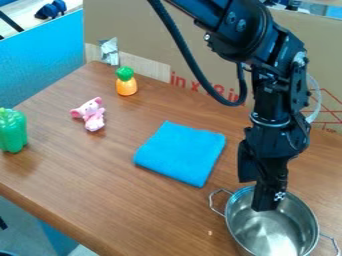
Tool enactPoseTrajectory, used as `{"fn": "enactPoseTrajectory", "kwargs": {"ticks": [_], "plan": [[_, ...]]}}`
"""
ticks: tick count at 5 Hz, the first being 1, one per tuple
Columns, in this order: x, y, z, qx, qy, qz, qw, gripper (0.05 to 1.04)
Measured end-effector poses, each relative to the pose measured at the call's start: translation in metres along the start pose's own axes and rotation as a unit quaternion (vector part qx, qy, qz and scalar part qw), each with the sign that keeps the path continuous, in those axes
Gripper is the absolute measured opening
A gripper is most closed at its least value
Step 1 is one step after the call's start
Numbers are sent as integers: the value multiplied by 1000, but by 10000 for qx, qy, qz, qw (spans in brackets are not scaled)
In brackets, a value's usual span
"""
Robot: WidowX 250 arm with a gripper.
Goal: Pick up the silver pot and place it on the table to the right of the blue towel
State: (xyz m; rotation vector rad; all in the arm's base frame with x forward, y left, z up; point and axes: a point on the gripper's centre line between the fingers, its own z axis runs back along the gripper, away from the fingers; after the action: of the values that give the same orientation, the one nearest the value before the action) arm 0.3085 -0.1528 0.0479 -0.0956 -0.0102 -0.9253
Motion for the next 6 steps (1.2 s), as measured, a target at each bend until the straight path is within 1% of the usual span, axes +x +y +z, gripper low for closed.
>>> {"fn": "enactPoseTrajectory", "kwargs": {"ticks": [1, 2, 3, 4, 5, 6], "plan": [[0, -1, -6, -36, 52, -20, 10000, 657], [-2, -4, -8, -62, 102, 1, 9999, 332], [-8, -8, -12, -83, 199, 3, 9998, 159], [-12, -10, -7, 55, 213, 61, 9997, 98], [-18, -14, 13, 244, 129, 272, 9992, 93], [-24, -8, 51, 310, -257, 771, 9962, 93]]}}
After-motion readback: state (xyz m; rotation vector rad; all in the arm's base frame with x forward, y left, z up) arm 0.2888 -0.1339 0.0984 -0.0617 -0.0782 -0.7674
